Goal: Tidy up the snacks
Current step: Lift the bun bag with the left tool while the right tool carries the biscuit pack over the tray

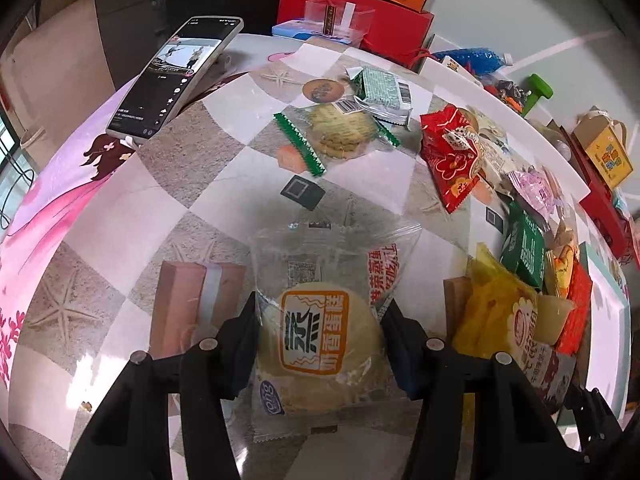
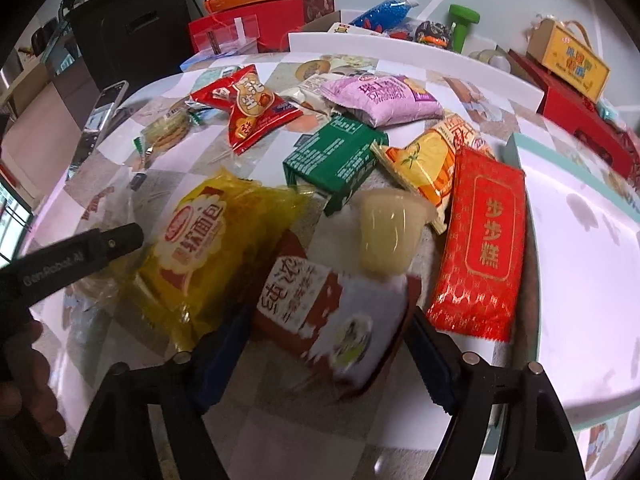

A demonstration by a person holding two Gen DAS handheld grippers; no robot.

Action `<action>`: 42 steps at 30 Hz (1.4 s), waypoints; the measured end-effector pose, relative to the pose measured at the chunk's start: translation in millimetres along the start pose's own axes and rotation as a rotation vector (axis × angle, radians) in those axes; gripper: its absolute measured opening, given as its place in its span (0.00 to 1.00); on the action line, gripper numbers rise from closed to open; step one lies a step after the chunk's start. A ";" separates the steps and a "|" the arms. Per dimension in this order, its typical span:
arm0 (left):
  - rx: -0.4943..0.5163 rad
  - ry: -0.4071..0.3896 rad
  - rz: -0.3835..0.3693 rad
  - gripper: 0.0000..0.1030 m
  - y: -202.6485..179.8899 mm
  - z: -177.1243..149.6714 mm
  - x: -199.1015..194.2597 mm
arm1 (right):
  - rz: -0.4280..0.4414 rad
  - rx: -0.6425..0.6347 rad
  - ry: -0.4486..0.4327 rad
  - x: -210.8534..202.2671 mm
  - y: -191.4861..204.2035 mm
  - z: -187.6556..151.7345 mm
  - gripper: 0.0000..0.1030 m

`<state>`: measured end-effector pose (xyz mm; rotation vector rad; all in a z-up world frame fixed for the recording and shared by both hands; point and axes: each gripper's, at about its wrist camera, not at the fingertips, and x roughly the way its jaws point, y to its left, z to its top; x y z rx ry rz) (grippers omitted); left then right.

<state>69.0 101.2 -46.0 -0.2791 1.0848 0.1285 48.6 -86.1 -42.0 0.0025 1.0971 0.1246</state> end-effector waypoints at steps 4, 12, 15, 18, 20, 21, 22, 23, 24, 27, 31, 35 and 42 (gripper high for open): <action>0.010 0.003 -0.004 0.56 1.9 -3.9 -2.4 | 0.041 0.015 0.016 -5.6 -2.0 -4.2 0.78; 0.010 0.004 0.001 0.56 6.1 -10.1 -7.0 | 0.139 -0.013 0.039 -16.0 5.1 -14.0 0.78; 0.011 0.005 -0.001 0.56 5.9 -9.3 -6.3 | 0.067 -0.033 0.007 -17.6 4.5 -11.3 0.78; 0.012 0.006 -0.001 0.56 6.0 -8.9 -5.6 | 0.015 -0.051 -0.006 -11.8 3.0 -6.9 0.78; 0.015 0.007 -0.001 0.56 5.8 -8.7 -5.0 | 0.025 -0.070 -0.017 -7.3 2.8 -3.2 0.78; 0.015 0.007 -0.001 0.56 6.1 -8.7 -4.8 | 0.022 -0.085 -0.024 -6.6 3.4 -1.8 0.78; 0.015 0.007 -0.001 0.56 6.1 -8.8 -4.8 | 0.018 -0.109 -0.037 -6.1 5.3 -0.4 0.79; 0.016 0.006 0.001 0.56 5.8 -8.6 -4.5 | 0.017 -0.127 -0.042 -4.6 7.5 0.6 0.79; 0.018 0.007 0.004 0.56 5.1 -8.4 -4.1 | 0.016 -0.144 -0.048 -2.5 9.9 1.5 0.79; 0.025 0.007 0.008 0.56 4.0 -8.4 -3.4 | 0.030 -0.149 -0.035 6.1 11.3 3.2 0.79; 0.025 0.007 0.007 0.56 3.9 -7.8 -2.9 | 0.050 -0.164 -0.054 8.4 14.4 6.6 0.79; 0.026 0.008 0.008 0.56 4.1 -7.7 -2.9 | 0.064 -0.151 -0.071 10.5 14.6 9.0 0.78; 0.034 0.007 0.013 0.56 2.8 -7.3 -2.1 | 0.081 -0.119 -0.088 7.6 8.8 9.7 0.45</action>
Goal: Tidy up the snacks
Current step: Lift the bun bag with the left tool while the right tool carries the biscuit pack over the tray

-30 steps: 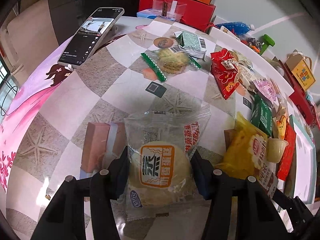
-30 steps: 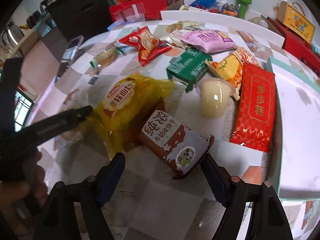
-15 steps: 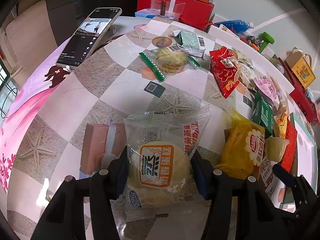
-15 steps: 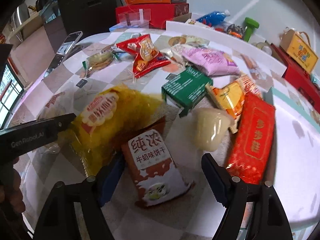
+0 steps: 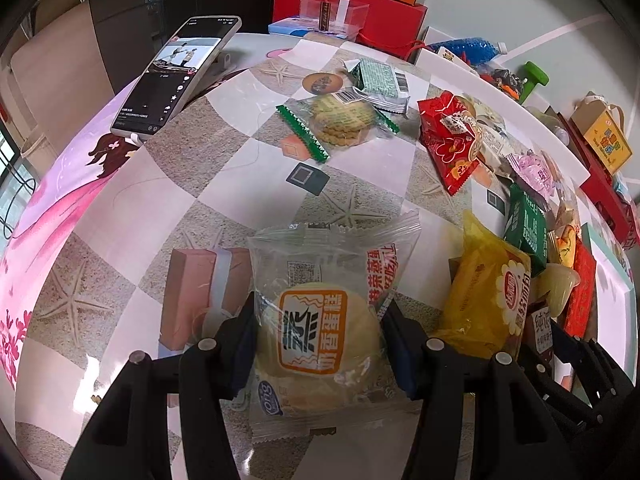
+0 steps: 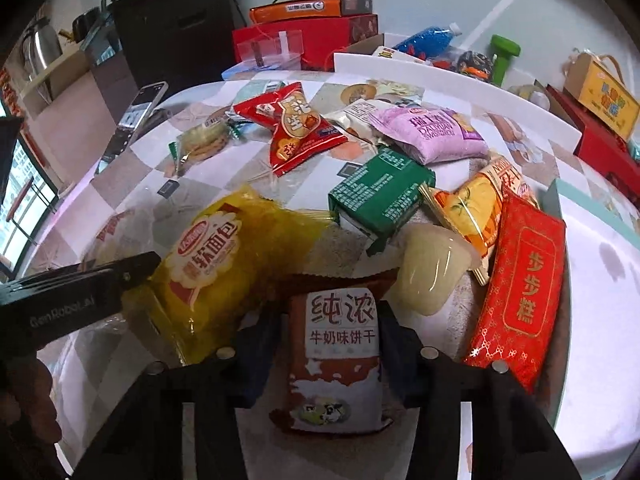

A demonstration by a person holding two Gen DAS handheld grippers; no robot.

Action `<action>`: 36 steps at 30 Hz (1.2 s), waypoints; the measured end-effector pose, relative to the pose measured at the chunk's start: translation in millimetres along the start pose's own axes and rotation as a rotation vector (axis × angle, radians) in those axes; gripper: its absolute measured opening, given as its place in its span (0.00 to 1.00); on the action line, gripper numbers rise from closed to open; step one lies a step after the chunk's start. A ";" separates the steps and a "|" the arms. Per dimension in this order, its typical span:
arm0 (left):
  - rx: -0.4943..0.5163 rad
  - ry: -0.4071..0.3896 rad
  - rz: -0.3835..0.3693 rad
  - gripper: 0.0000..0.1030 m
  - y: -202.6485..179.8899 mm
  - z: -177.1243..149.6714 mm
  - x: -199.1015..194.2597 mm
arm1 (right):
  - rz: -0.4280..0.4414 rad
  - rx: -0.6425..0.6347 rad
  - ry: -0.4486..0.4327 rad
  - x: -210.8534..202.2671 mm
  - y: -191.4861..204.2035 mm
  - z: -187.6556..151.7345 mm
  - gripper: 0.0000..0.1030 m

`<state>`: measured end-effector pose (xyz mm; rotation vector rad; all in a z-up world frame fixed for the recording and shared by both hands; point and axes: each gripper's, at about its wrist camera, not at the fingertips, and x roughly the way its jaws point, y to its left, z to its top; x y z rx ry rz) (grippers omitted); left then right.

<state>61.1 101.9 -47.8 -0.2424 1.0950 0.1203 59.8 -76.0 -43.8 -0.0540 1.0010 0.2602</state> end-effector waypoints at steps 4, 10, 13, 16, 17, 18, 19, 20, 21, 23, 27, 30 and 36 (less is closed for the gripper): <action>0.007 -0.001 0.001 0.56 -1.2 -0.2 -0.1 | 0.019 0.037 0.001 -2.4 -6.7 0.0 0.41; 0.016 -0.027 -0.026 0.53 -3.7 0.9 -7.0 | 0.034 0.062 -0.036 -17.5 -10.3 1.4 0.41; 0.023 -0.052 -0.037 0.53 -5.9 1.4 -15.4 | 0.040 0.079 -0.072 -31.3 -13.8 3.4 0.41; 0.024 -0.082 -0.042 0.53 -7.2 2.8 -25.8 | 0.052 0.105 -0.109 -47.1 -20.0 5.7 0.41; 0.026 -0.096 -0.042 0.53 -7.9 3.2 -30.0 | 0.056 0.113 -0.120 -51.3 -21.8 6.7 0.41; 0.029 -0.113 -0.045 0.53 -9.4 3.8 -35.6 | 0.059 0.120 -0.132 -56.0 -23.7 7.7 0.41; 0.033 -0.125 -0.048 0.53 -11.1 4.0 -39.7 | 0.062 0.129 -0.149 -62.2 -26.1 8.5 0.41; 0.038 -0.137 -0.054 0.53 -12.6 4.8 -43.5 | 0.065 0.134 -0.159 -66.2 -27.9 9.0 0.41; 0.045 -0.149 -0.060 0.53 -14.7 5.1 -47.7 | 0.067 0.138 -0.168 -70.1 -28.6 9.6 0.41; 0.054 -0.165 -0.070 0.53 -19.2 6.3 -52.8 | 0.064 0.144 -0.188 -78.5 -31.7 10.1 0.41; 0.090 -0.186 -0.104 0.53 -35.4 7.1 -62.0 | 0.058 0.168 -0.216 -89.8 -42.3 9.7 0.41; 0.134 -0.187 -0.135 0.53 -54.3 6.3 -65.5 | 0.025 0.196 -0.227 -95.2 -56.6 8.1 0.41; 0.247 -0.178 -0.243 0.53 -106.3 3.1 -72.2 | -0.059 0.326 -0.262 -113.2 -110.6 -3.7 0.41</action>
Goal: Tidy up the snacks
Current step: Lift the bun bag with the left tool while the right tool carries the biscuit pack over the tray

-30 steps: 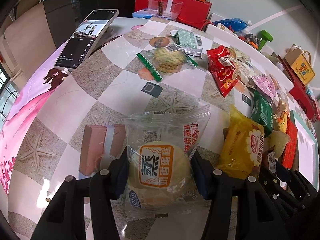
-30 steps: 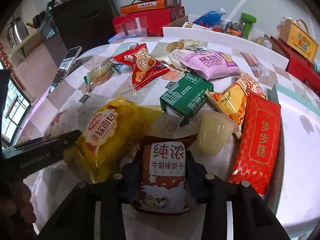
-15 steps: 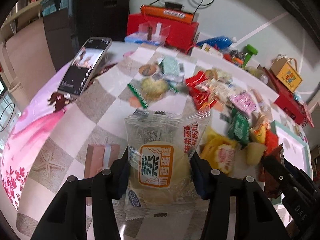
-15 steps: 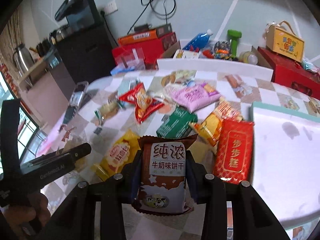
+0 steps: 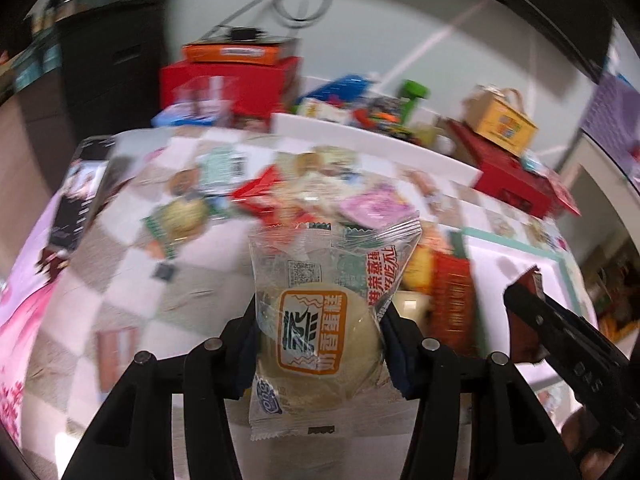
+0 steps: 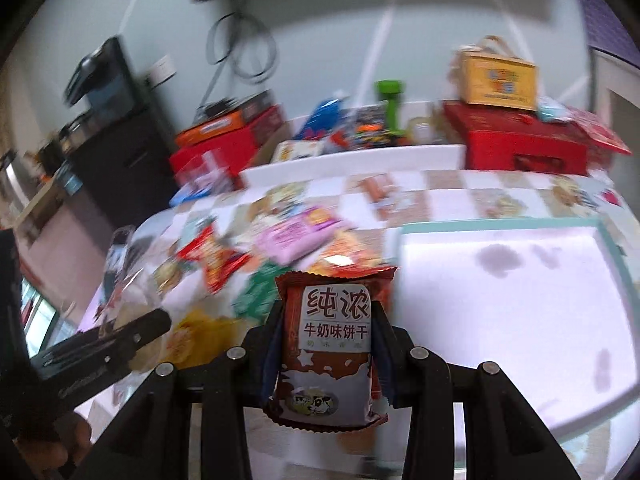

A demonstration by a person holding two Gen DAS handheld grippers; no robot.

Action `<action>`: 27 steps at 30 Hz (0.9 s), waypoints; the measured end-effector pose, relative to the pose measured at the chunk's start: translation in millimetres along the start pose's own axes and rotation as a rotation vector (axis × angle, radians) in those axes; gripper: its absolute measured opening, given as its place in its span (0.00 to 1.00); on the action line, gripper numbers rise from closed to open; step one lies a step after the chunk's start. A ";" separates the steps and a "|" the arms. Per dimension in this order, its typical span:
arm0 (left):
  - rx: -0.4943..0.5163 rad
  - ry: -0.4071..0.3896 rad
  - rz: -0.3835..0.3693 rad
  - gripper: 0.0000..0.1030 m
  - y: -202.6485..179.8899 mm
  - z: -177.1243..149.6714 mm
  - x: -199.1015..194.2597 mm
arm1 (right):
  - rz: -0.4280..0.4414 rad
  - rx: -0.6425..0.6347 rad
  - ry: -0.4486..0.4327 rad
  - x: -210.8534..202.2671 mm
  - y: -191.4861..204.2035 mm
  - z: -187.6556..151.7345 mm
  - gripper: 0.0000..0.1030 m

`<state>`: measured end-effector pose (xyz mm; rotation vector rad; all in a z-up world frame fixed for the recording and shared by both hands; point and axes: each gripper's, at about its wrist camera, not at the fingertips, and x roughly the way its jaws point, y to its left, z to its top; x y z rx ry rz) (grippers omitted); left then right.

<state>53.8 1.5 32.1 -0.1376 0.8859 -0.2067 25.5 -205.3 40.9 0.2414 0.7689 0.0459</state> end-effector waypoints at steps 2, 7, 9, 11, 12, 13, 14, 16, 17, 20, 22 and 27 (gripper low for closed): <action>0.029 0.008 -0.029 0.53 -14.7 1.4 3.5 | -0.030 0.037 -0.012 -4.2 -16.6 2.1 0.41; 0.111 0.036 -0.105 0.53 -58.2 3.7 13.2 | -0.140 0.133 -0.047 -19.4 -63.3 3.8 0.41; 0.146 0.038 -0.132 0.53 -75.9 3.2 15.1 | -0.182 0.196 -0.060 -27.2 -86.7 2.8 0.41; 0.183 0.046 -0.162 0.53 -95.4 1.5 18.2 | -0.233 0.245 -0.071 -34.2 -106.9 0.5 0.41; 0.195 0.050 -0.173 0.53 -102.3 0.6 19.5 | -0.250 0.260 -0.074 -36.6 -113.7 -0.5 0.41; 0.208 0.056 -0.185 0.53 -110.1 0.2 21.5 | -0.275 0.278 -0.080 -40.6 -122.3 -2.6 0.41; 0.229 0.061 -0.203 0.53 -121.7 -1.4 23.7 | -0.303 0.295 -0.083 -44.0 -131.0 -4.1 0.41; 0.263 0.070 -0.228 0.53 -139.8 -3.6 29.0 | -0.355 0.323 -0.088 -50.1 -145.4 -7.6 0.41; 0.275 0.074 -0.237 0.53 -145.6 -4.7 30.8 | -0.383 0.336 -0.093 -54.1 -153.4 -9.9 0.41; 0.330 0.094 -0.279 0.53 -175.2 -12.4 39.7 | -0.452 0.371 -0.102 -61.4 -169.9 -14.1 0.41; 0.360 0.102 -0.298 0.53 -190.2 -17.5 45.9 | -0.471 0.396 -0.110 -64.8 -181.1 -17.2 0.41; 0.397 0.129 -0.323 0.53 -214.1 -32.5 62.1 | -0.511 0.406 -0.101 -58.5 -193.9 -21.0 0.41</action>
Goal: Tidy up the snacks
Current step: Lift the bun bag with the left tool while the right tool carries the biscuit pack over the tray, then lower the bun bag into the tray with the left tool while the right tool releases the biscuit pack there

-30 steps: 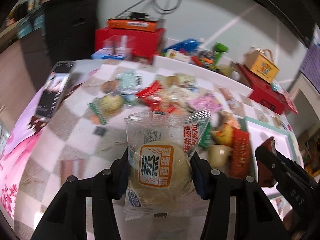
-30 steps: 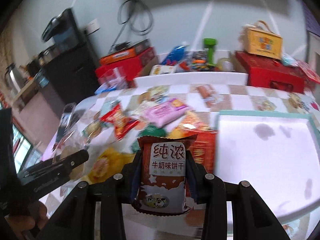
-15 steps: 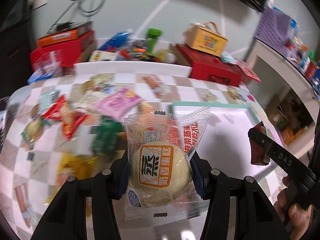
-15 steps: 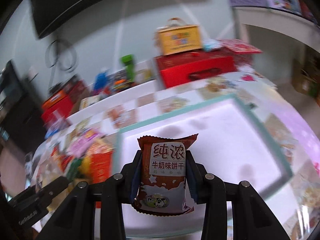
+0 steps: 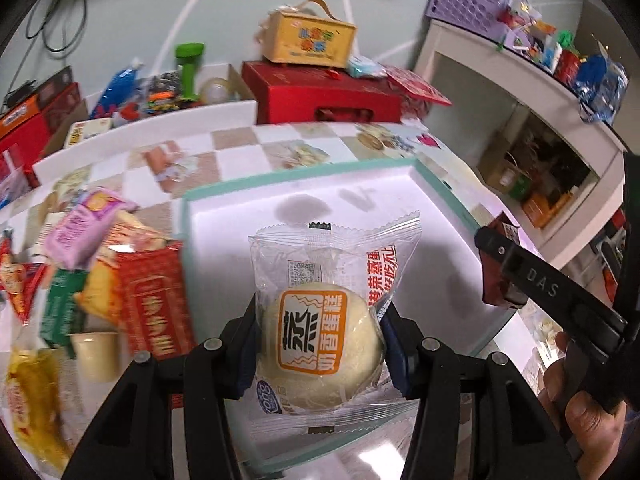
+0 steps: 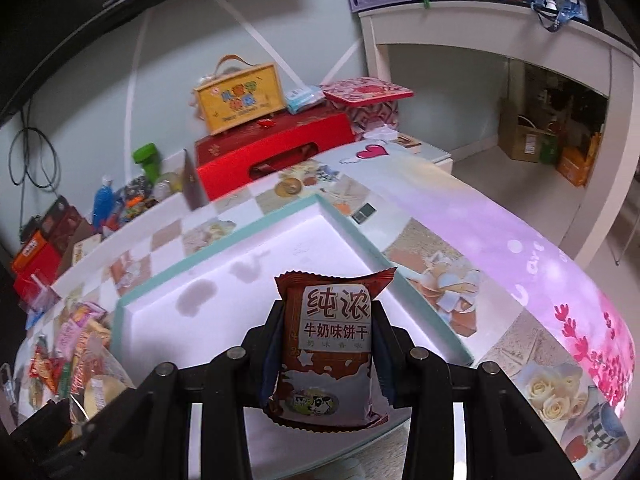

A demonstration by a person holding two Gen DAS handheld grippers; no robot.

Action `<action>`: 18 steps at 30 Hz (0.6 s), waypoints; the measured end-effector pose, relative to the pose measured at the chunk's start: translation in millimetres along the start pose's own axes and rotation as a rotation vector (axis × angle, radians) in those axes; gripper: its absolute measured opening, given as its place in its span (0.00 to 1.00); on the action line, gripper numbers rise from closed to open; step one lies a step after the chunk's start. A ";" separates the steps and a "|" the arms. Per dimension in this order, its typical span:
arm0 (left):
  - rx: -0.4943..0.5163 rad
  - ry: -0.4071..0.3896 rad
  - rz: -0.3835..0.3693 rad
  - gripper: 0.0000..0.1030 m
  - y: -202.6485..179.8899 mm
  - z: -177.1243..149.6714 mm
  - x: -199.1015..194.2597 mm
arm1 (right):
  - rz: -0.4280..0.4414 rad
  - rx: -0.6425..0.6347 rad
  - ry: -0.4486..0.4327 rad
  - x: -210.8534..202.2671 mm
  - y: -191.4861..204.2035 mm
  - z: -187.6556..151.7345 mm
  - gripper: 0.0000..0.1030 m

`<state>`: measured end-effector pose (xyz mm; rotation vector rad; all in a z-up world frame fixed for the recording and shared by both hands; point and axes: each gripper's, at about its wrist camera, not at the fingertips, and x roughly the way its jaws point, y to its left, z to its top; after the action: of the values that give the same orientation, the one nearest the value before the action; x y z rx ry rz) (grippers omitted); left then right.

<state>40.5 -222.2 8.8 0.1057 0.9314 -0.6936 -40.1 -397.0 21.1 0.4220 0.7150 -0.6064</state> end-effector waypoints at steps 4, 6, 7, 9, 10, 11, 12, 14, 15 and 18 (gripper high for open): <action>0.013 0.021 -0.003 0.53 -5.7 -3.3 14.0 | 0.012 0.022 0.018 6.4 -5.4 -2.1 0.41; 0.009 0.024 -0.006 0.53 -5.9 -4.1 18.0 | 0.011 0.023 0.018 8.0 -5.5 -3.3 0.41; 0.008 0.025 -0.008 0.53 -5.3 -4.5 19.5 | 0.011 0.022 0.020 8.6 -5.6 -3.5 0.41; 0.009 0.031 -0.006 0.53 -5.6 -5.3 22.2 | 0.012 0.020 0.025 10.3 -5.2 -4.2 0.41; 0.011 0.032 -0.004 0.53 -5.9 -5.7 23.0 | 0.013 0.018 0.031 12.2 -4.4 -4.8 0.41; 0.011 0.033 -0.004 0.53 -5.5 -5.5 23.2 | 0.013 0.016 0.033 12.8 -3.6 -5.1 0.41; 0.010 0.031 -0.005 0.53 -5.7 -5.6 23.4 | 0.012 0.012 0.034 13.0 -2.5 -5.2 0.41; 0.011 0.030 -0.005 0.53 -5.7 -5.3 23.9 | 0.012 0.003 0.031 12.7 0.0 -5.3 0.41; 0.011 0.030 -0.005 0.53 -5.6 -5.2 24.2 | 0.012 -0.002 0.029 12.2 1.2 -5.3 0.41; 0.012 0.028 -0.002 0.53 -6.1 -5.1 25.3 | 0.012 -0.010 0.032 13.2 3.4 -6.0 0.41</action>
<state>43.4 -237.8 -12.4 0.1257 0.9540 -0.7011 -32.9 -396.0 8.2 0.4277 0.7456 -0.5856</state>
